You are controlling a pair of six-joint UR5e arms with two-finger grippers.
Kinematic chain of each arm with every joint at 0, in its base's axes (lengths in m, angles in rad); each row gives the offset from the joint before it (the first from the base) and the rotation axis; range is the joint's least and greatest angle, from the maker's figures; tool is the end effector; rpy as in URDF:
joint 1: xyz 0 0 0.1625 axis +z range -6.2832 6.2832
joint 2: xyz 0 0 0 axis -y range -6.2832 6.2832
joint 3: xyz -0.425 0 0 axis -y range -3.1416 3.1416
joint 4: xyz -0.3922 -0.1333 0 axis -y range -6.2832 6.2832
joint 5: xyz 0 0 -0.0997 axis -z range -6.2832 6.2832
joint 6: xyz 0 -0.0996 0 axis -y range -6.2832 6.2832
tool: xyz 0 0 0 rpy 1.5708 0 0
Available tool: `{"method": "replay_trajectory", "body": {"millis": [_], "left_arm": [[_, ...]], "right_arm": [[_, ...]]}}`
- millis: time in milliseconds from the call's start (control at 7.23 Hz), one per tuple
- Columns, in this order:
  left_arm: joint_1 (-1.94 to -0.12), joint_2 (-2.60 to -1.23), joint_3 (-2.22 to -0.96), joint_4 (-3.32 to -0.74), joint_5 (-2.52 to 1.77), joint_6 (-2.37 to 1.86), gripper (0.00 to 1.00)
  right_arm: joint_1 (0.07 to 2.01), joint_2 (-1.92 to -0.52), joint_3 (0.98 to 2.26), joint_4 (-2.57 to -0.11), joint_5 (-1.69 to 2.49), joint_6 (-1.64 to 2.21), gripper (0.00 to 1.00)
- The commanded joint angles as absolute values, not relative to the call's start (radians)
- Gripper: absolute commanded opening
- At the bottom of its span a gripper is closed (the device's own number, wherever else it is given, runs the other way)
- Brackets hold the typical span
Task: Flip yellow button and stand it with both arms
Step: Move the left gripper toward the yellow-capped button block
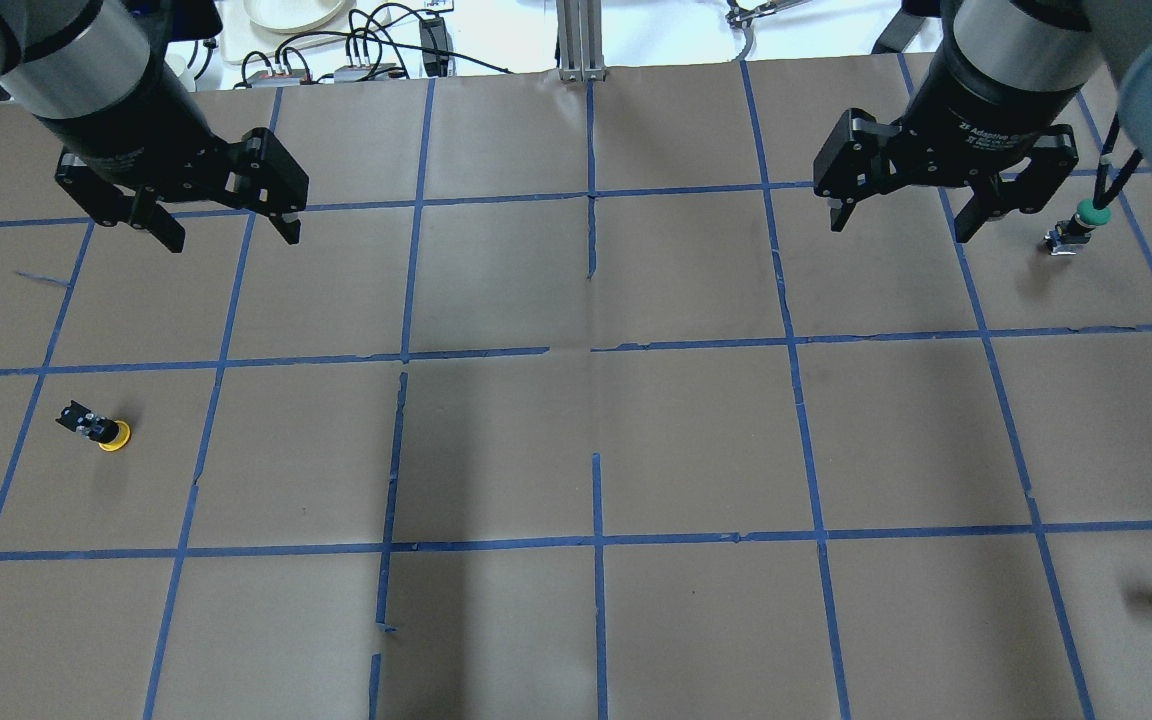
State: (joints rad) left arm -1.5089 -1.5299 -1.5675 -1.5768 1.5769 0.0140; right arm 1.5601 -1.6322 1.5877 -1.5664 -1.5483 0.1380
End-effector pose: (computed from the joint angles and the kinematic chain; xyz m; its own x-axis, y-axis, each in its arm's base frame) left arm -0.1029 -0.4852 0.5088 -0.9988 -0.0481 -0.0066 -0.0478 0.9981 -0.0381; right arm 0.1305 -0.4708 0.5086 -0.9887 0.1471 -0.0278 0.1481 0.9883 -0.0366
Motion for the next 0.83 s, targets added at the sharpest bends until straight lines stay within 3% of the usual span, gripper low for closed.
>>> {"method": "replay_trajectory", "body": {"millis": [0,415,692], "left_arm": [[-1.496,-1.523,-1.583,-1.575,1.574,0.015,1.0],[-1.496,-1.517,-1.591,-1.58,1.569,0.015,1.0],[-1.451,-1.505,-1.673,-1.565,1.572,0.114,1.0]], "right_arm": [[1.562,-1.634,1.588,-1.549,-1.549,0.138,1.0],[1.566,-1.635,1.589,-1.523,-1.559,0.137,1.0],[1.563,-1.638,1.588,-1.511,-1.56,0.137,1.0]]}}
